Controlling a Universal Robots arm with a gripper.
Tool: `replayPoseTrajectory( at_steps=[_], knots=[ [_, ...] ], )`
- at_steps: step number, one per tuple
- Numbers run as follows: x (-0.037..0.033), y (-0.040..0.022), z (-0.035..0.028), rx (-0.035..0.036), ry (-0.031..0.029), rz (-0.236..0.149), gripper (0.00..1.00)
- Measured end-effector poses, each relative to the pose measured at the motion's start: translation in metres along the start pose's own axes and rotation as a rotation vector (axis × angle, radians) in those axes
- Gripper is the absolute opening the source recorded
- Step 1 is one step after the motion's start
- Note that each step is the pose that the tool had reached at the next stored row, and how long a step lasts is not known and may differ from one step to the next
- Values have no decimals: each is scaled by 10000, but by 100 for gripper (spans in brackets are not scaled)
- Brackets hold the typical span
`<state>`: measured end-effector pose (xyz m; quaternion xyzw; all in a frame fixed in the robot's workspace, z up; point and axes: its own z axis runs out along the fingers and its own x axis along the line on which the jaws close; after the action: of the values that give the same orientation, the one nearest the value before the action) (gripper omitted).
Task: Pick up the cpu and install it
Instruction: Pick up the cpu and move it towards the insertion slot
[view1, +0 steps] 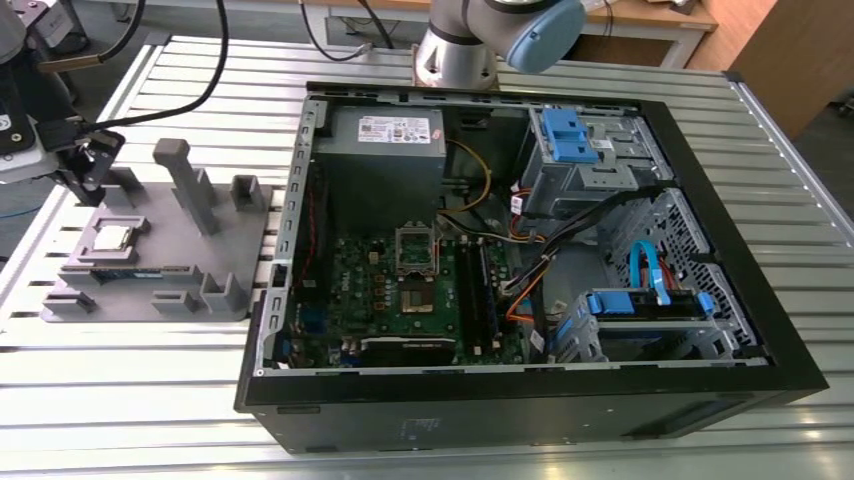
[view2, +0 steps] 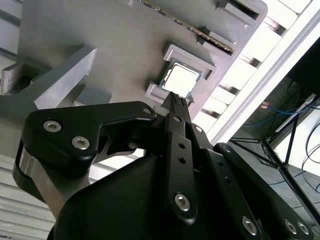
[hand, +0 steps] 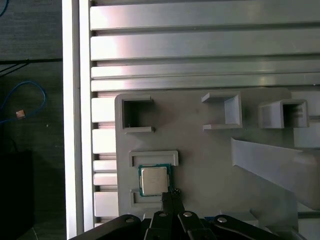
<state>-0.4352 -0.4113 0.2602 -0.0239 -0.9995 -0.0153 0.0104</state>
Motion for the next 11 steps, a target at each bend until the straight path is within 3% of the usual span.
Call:
replayPoseTrajectory(
  at_steps=[11],
  knots=[
    [5, -2, 25, 0, 0, -1, 11]
  ],
)
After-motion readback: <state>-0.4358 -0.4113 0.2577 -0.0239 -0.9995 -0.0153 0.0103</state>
